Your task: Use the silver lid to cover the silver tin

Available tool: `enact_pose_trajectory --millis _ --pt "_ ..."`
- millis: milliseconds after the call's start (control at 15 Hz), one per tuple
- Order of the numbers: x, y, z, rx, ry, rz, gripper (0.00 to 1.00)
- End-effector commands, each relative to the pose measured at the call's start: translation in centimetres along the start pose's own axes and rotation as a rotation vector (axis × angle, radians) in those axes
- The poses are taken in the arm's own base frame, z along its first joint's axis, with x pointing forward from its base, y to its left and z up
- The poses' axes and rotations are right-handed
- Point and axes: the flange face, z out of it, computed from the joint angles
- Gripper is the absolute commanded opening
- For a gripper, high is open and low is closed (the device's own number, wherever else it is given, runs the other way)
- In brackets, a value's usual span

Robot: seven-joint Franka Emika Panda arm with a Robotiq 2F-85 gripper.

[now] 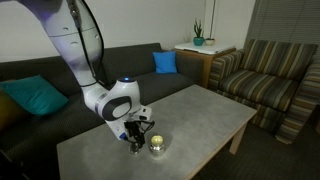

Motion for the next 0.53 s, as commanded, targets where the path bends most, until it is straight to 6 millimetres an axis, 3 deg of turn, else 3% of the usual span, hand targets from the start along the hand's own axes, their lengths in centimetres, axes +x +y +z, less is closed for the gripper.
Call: enact_pose_trajectory --millis 0,467 --pt "-0.02 -0.58 2.8 0.008 -0.075 0.0 1.0" --pt "0.65 -0.99 2.87 0.015 -0.079 0.012 1.0"
